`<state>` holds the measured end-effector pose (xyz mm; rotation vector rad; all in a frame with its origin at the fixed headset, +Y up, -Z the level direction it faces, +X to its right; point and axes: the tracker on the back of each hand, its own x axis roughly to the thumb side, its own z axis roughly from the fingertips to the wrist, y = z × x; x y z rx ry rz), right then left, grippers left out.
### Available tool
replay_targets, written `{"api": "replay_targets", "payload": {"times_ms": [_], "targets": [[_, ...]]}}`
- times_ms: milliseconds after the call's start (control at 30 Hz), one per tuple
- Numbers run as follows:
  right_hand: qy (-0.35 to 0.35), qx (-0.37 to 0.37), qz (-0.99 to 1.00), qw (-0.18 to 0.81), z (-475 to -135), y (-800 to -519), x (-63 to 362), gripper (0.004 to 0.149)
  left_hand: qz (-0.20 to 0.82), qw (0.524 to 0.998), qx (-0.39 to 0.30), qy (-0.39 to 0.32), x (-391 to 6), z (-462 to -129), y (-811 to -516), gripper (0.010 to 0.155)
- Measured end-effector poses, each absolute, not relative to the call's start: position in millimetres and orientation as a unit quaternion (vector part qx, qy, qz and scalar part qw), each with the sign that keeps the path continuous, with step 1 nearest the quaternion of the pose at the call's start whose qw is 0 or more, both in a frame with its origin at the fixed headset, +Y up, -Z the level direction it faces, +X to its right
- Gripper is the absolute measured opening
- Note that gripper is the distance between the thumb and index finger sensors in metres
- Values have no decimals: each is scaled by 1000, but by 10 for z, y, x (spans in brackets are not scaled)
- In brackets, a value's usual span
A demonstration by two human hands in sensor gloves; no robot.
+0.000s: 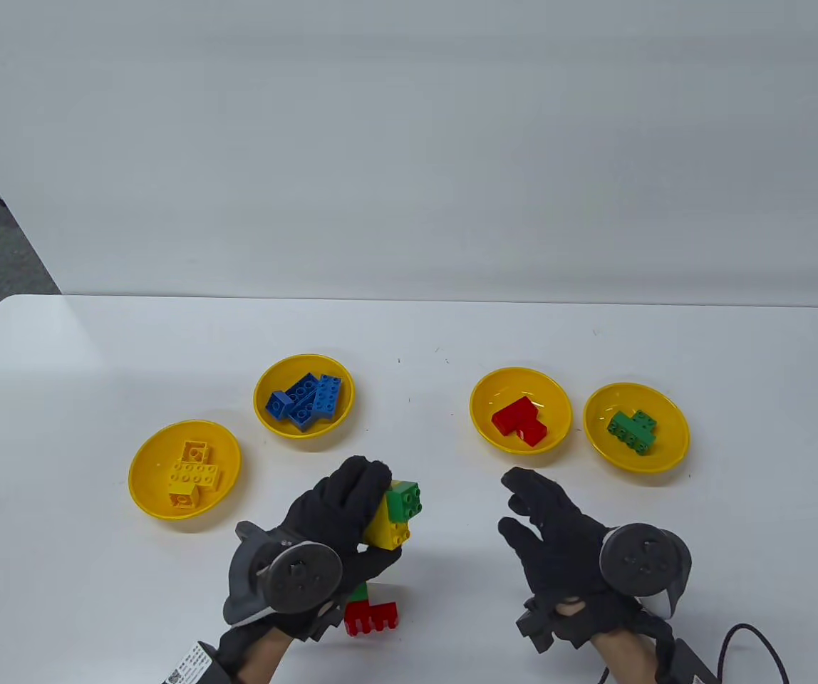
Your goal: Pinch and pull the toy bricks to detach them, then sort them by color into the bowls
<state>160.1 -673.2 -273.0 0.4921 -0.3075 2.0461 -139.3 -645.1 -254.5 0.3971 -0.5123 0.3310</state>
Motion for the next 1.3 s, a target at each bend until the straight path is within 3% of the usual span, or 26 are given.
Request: {"api": "replay_targets", "payload": {"times_ms": [167,267,467,600,800,867,1000,1100,1167,1300], "targets": [[-47,220,814,536,-2715,-6814,1318,78,89,939,203,-264,-1128,-2353,-6520,101],[-41,225,803,550,-2665,-6813,1214,80,47,933,215,-284,-972,-2235,-6544,101],[-62,230,805,543,-2614,-6791,1159,65,55,925,215,-308,-899,-2166,-6588,100],[-73,224,812,533,-2589,-6776,1146,62,54,920,219,-322,-893,-2160,-6578,99],[-27,212,750,626,-2662,-6741,1285,61,192,916,167,-311,-1097,-2302,-6540,99],[-69,201,734,645,-2670,-6542,1463,59,200,919,171,-295,-1172,-2319,-6500,99],[-176,161,774,587,-2878,-6009,2065,49,220,919,188,-268,-1337,-2352,-6419,99],[-193,99,842,493,-3183,-5827,2442,45,251,918,181,-248,-1434,-2408,-6415,99],[-185,61,886,420,-3391,-5856,2597,44,268,916,177,-240,-1472,-2437,-6438,99],[-124,-33,952,278,-3850,-6325,2885,51,280,919,157,-229,-1527,-2488,-6474,99]]}}
